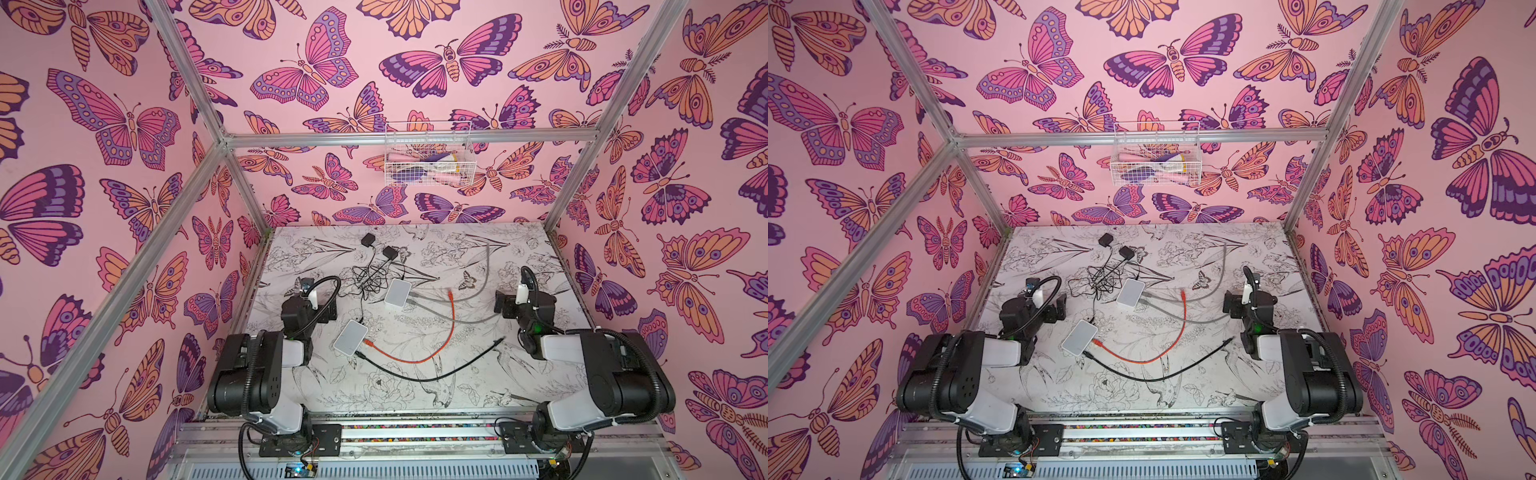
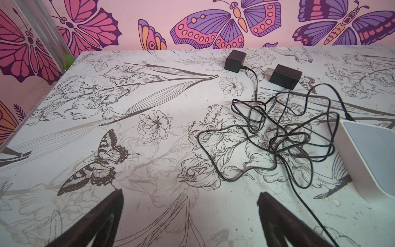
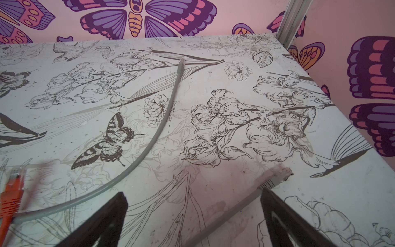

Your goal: Insert the plug into the switch port

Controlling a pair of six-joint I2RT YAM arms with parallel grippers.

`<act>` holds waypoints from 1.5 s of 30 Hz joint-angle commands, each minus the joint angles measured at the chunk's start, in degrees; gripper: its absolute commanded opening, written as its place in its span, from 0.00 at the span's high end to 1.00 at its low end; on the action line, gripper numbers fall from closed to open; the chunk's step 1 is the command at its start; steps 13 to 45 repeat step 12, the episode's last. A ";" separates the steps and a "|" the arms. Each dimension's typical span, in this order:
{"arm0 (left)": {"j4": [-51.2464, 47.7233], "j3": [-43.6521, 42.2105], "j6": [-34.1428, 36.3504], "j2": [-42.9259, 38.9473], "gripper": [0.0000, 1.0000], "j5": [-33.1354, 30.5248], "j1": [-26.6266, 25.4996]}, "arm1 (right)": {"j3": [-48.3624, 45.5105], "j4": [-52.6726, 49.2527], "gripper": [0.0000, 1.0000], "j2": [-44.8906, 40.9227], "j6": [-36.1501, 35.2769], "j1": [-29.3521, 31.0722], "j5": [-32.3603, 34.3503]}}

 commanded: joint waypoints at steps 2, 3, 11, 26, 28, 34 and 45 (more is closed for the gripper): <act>-0.18 0.23 -0.44 -0.90 0.00 0.90 0.29 | 1.23 -0.14 0.01 -0.85 0.58 -0.25 -0.04; -0.16 0.23 -0.44 -0.91 0.00 0.83 0.29 | 1.20 -0.10 0.01 -0.85 0.57 -0.19 -0.02; -0.68 0.49 -0.46 -0.89 0.01 0.74 0.31 | 1.18 -0.08 0.01 -0.85 0.57 -0.19 -0.05; -0.68 0.49 -0.49 -0.89 0.00 0.74 0.29 | 1.14 -0.05 0.01 -0.85 0.57 -0.22 0.00; -0.68 0.49 -0.49 -0.89 0.00 0.74 0.29 | 1.14 -0.05 0.01 -0.85 0.57 -0.22 0.00; -0.68 0.49 -0.49 -0.89 0.00 0.74 0.29 | 1.14 -0.05 0.01 -0.85 0.57 -0.22 0.00; -0.68 0.49 -0.49 -0.89 0.00 0.74 0.29 | 1.14 -0.05 0.01 -0.85 0.57 -0.22 0.00</act>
